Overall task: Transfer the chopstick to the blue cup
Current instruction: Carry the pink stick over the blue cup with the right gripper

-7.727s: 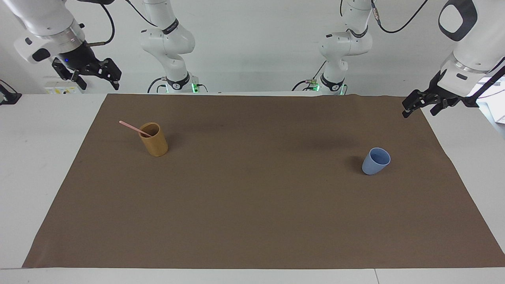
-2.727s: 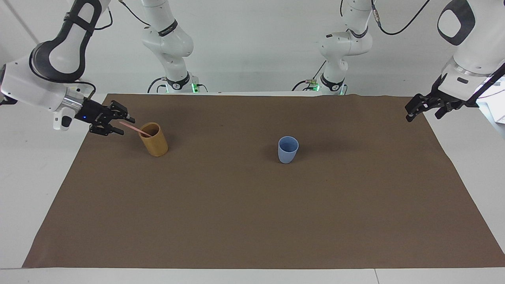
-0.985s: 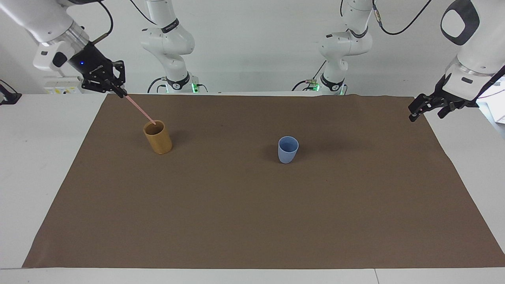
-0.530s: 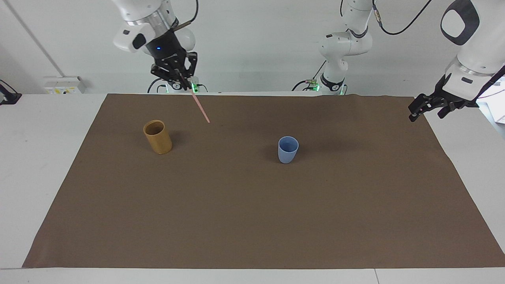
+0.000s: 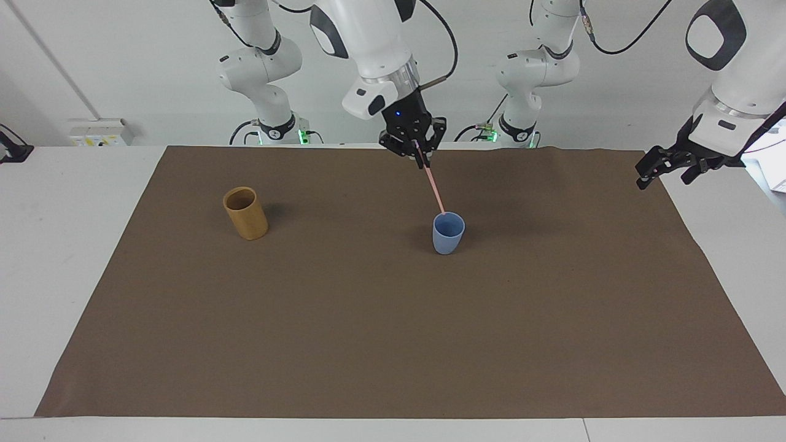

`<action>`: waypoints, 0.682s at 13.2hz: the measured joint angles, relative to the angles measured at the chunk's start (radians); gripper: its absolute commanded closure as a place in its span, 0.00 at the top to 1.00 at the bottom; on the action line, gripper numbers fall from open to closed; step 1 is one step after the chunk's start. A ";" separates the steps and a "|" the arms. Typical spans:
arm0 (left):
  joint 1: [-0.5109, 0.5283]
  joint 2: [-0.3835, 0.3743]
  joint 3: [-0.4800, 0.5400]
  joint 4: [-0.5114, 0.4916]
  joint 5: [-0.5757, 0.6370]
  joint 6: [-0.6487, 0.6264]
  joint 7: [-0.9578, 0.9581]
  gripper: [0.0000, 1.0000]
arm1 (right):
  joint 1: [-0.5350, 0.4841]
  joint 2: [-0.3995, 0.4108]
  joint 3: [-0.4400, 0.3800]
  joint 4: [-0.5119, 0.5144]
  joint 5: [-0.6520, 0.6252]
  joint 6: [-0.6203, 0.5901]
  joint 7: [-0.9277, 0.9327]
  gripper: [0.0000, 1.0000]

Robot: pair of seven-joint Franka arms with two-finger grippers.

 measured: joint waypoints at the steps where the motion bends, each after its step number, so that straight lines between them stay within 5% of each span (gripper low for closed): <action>1: 0.000 0.000 0.000 0.000 0.000 0.000 0.000 1.00 | 0.000 0.009 0.000 -0.008 0.000 0.016 0.000 0.00; 7: 0.000 0.000 0.000 0.000 0.000 0.000 0.000 1.00 | 0.023 0.006 -0.001 -0.091 0.000 0.064 0.000 0.07; 8: 0.000 0.000 0.000 0.000 0.000 0.000 0.000 1.00 | 0.025 0.003 -0.001 -0.100 0.000 0.064 0.000 0.17; 9: 0.000 0.000 0.000 0.000 0.000 0.000 0.000 1.00 | 0.026 0.000 -0.001 -0.107 0.000 0.064 0.000 0.43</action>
